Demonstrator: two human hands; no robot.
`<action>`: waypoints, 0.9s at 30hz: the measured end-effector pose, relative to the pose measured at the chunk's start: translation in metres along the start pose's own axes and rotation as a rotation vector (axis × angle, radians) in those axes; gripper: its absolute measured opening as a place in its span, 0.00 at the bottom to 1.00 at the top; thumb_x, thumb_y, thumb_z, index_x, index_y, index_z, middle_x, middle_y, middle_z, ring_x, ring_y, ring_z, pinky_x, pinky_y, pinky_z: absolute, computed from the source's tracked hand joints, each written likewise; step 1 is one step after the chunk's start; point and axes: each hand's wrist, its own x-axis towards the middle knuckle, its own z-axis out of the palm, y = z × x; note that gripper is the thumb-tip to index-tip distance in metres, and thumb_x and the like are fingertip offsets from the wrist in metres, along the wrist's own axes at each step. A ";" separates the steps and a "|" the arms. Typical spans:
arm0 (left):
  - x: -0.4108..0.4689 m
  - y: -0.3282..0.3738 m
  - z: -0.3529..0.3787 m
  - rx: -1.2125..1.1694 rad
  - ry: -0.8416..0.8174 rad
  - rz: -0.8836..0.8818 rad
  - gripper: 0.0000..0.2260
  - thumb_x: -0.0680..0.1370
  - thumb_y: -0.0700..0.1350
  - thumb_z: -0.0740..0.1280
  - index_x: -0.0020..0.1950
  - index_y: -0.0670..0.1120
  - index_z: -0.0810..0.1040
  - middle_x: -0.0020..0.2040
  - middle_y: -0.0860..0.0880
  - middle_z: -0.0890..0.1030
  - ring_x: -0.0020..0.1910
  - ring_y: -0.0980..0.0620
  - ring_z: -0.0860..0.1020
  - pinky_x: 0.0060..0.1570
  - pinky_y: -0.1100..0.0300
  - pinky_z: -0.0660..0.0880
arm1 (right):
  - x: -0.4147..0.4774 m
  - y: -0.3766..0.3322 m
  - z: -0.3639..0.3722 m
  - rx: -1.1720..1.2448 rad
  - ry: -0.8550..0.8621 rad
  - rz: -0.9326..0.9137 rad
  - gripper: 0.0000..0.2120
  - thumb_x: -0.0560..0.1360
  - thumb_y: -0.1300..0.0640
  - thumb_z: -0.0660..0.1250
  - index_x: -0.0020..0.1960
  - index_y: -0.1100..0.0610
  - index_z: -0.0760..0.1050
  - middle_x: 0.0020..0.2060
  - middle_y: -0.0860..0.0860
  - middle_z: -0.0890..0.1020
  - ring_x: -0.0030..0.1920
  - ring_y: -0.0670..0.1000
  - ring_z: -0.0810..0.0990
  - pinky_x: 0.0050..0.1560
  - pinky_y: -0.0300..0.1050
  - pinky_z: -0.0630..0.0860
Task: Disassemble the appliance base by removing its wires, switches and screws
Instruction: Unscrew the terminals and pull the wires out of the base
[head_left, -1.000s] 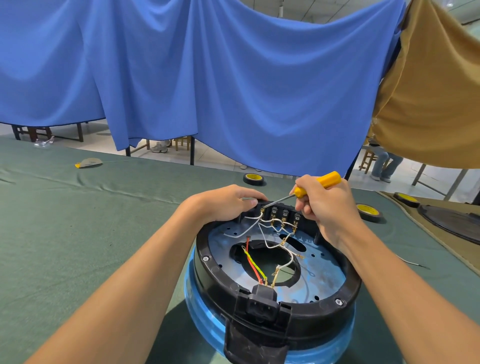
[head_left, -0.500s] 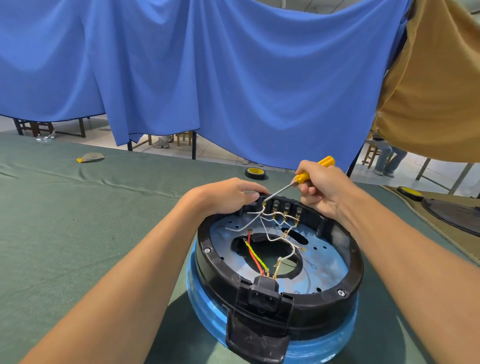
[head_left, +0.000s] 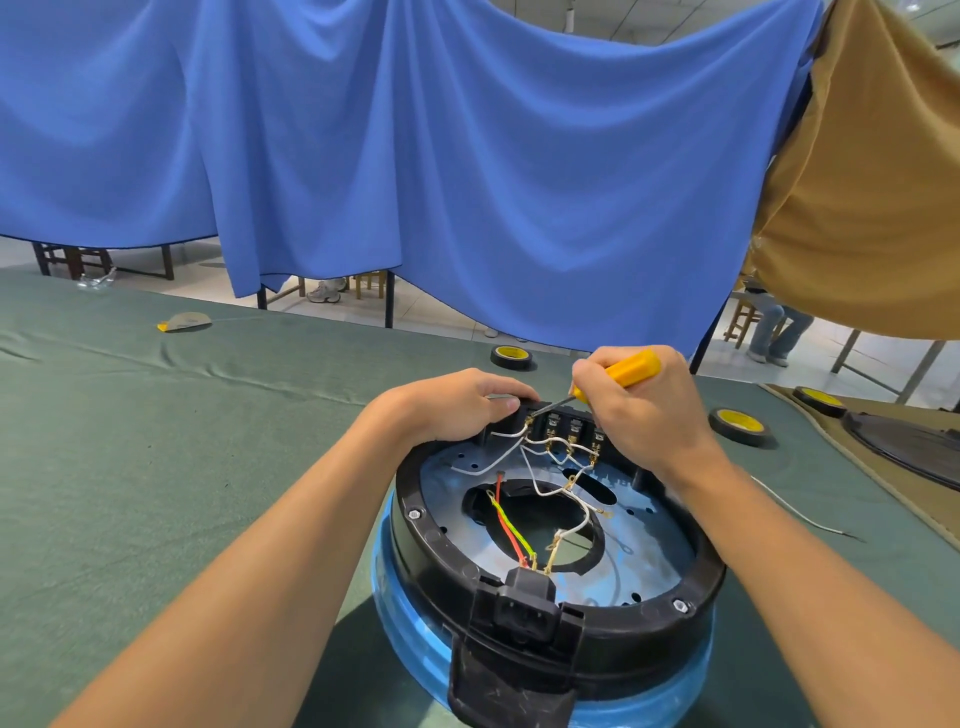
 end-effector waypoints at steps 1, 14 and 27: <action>0.000 0.000 0.000 0.001 0.000 -0.002 0.15 0.84 0.46 0.55 0.68 0.56 0.73 0.62 0.53 0.77 0.62 0.51 0.74 0.66 0.52 0.67 | 0.002 -0.001 0.000 -0.009 -0.012 -0.014 0.19 0.73 0.66 0.64 0.25 0.68 0.67 0.21 0.62 0.68 0.22 0.56 0.62 0.23 0.46 0.60; -0.005 0.006 -0.002 0.020 -0.002 -0.010 0.16 0.84 0.45 0.54 0.69 0.55 0.72 0.68 0.51 0.74 0.65 0.52 0.71 0.67 0.56 0.63 | 0.052 0.023 0.014 0.464 -0.026 0.812 0.12 0.71 0.65 0.60 0.31 0.58 0.61 0.22 0.54 0.66 0.19 0.48 0.57 0.24 0.36 0.53; -0.004 0.007 -0.002 -0.030 0.013 -0.027 0.15 0.84 0.45 0.55 0.67 0.56 0.74 0.64 0.51 0.77 0.62 0.53 0.72 0.65 0.56 0.65 | 0.019 0.018 0.005 0.244 0.056 0.407 0.19 0.75 0.56 0.64 0.31 0.69 0.73 0.24 0.57 0.73 0.24 0.50 0.71 0.30 0.45 0.68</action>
